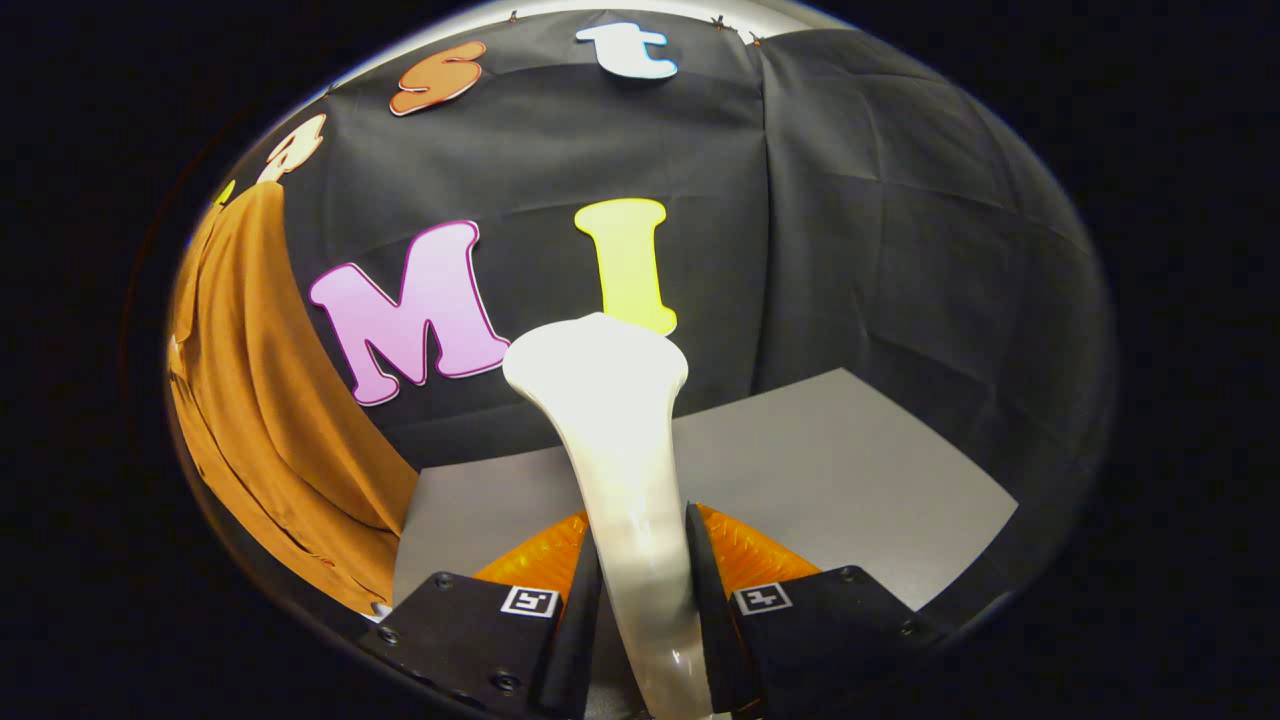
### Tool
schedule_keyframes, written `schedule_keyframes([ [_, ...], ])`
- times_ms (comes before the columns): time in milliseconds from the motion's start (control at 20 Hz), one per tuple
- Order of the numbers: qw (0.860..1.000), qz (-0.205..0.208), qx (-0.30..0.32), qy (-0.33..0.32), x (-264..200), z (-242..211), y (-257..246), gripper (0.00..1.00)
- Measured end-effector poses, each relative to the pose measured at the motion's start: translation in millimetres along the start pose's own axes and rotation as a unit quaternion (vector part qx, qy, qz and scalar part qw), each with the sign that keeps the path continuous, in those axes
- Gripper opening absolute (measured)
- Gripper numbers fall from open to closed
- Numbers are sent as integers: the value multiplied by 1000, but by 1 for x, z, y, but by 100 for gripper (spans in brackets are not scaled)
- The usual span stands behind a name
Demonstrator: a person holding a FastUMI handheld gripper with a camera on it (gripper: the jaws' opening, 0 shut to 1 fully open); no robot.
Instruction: Iron the clothes twice with a garment steamer, once on the left side and once on the right side.
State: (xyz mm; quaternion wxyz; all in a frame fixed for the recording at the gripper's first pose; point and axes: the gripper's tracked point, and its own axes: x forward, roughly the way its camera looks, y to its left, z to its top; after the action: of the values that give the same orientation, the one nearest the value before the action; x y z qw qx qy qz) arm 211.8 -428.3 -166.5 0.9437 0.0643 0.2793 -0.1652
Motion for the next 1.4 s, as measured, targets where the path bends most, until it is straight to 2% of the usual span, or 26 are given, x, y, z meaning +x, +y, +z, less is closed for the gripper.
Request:
schedule_keyframes([
  [550, 997, 0, 19, -68, -84, 15, 12, 49],
  [800, 995, -19, 17, -100, -132, 12, 29, 49],
  [1000, 991, -38, 17, -128, -174, 8, 54, 49],
  [1050, 990, -42, 17, -134, -186, 7, 62, 39],
  [1400, 985, -17, -1, -169, -238, -4, 136, 39],
])
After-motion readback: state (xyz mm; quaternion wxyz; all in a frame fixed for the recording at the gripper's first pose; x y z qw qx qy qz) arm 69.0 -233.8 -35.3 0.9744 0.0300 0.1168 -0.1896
